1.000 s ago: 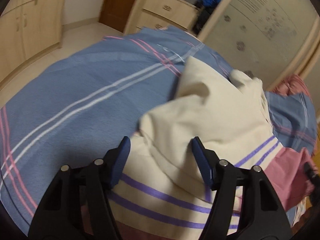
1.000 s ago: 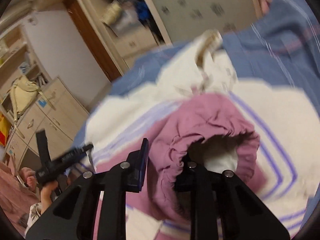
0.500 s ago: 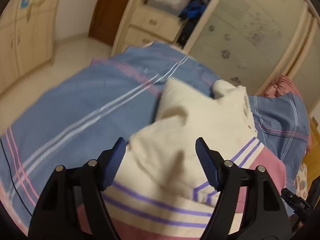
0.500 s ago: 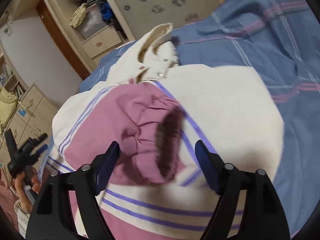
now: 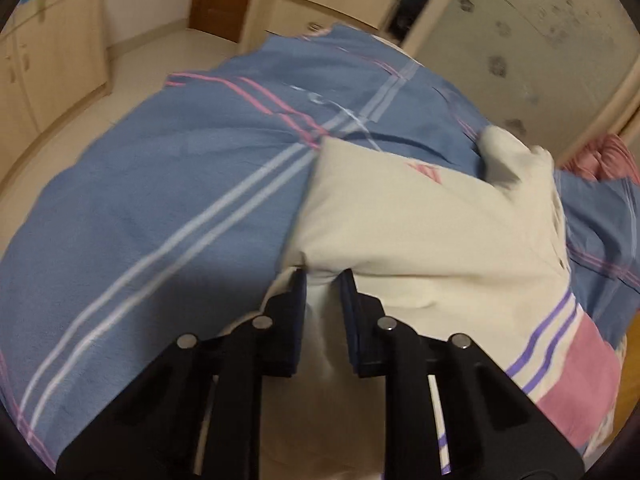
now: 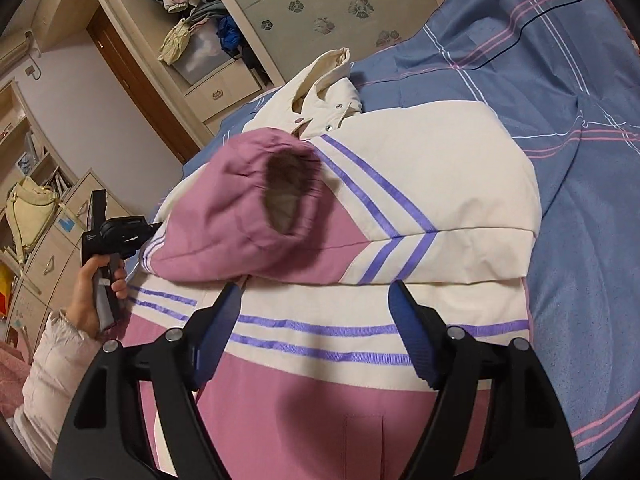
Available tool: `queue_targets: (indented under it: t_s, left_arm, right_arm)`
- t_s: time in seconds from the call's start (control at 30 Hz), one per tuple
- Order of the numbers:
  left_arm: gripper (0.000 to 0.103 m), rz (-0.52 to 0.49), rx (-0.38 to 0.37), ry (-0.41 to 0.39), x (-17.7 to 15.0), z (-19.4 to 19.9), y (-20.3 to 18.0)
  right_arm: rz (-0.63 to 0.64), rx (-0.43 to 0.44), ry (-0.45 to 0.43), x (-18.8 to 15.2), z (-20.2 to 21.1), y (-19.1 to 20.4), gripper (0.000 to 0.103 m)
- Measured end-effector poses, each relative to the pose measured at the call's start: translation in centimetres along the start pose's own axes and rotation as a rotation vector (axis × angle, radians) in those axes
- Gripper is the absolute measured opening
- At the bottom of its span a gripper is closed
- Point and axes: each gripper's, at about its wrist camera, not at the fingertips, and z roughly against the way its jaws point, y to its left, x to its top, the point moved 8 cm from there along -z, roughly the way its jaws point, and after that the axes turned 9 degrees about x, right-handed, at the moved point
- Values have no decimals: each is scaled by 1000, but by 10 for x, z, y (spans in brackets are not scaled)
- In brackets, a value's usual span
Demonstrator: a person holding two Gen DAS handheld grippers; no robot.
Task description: Fold large clothes
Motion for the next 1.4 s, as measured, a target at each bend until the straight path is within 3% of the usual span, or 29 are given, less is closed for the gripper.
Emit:
queue_targets:
  t_s: [0.03,0.07,0.13,0.23,0.33,0.47,0.57,0.6,0.7,0.8,0.9,1.0,1.03,1.1,1.2,1.3,1.37,1.4]
  left_arm:
    - [20,7,40,-25,1,6,7]
    - [35,26,69,-45,1,12,13]
    - [47,67,16,-79,0,31,16]
    - [49,43,-62,-137,-6,60,4]
    - [55,-46,-130,-198,-19,85,-24]
    - [61,-175,-181,-169,-40,86,-56]
    - [62,-206,-182,-132,-52,76,-65]
    - [62,-206,-177,-124,-55,72,-63]
    - [63,-194,-172,-109,-60,62,-55]
    - [63,-187,-149,-125,-61,62,-52]
    - [65,-182,-118,-166,-56,66,-52]
    - [70,-169,-71,-177,-49,60,-48]
    - [70,-171,-60,-155,-50,53,-47]
    - [70,-177,-59,-127,-55,44,-47]
    - [71,-209,-44,-140,-60,45,-49]
    - [71,-180,-95,-161,-61,61,-52]
    - [71,-171,-146,-188,-60,77,-60]
    - [71,-185,-158,-202,-61,84,-66]
  right_arm:
    - [5,-1,-1,-1,0,0,76]
    - [5,2,-3,-1,-1,0,76]
    - [1,34,-10,1,-3,5,76]
    - [-11,91,-9,8,-9,16,76]
    - [-9,104,-1,18,-21,27,76]
    - [-54,85,6,34,-50,25,76]
    - [-83,91,61,41,-78,26,74]
    - [-59,90,85,42,-89,31,55]
    - [31,48,109,55,-112,46,23]
    - [78,38,52,84,-124,55,16]
    - [218,70,-93,114,-113,75,16]
    - [170,15,-33,113,-117,57,19]
    - [93,-2,30,105,-121,40,32]
    - [-10,-59,118,84,-120,8,49]
    - [-45,-70,119,67,-101,-12,62]
    - [-60,-71,33,67,-68,-16,62]
    - [-1,-104,-62,75,-51,-1,52]
    - [42,-71,-117,82,-41,14,50]
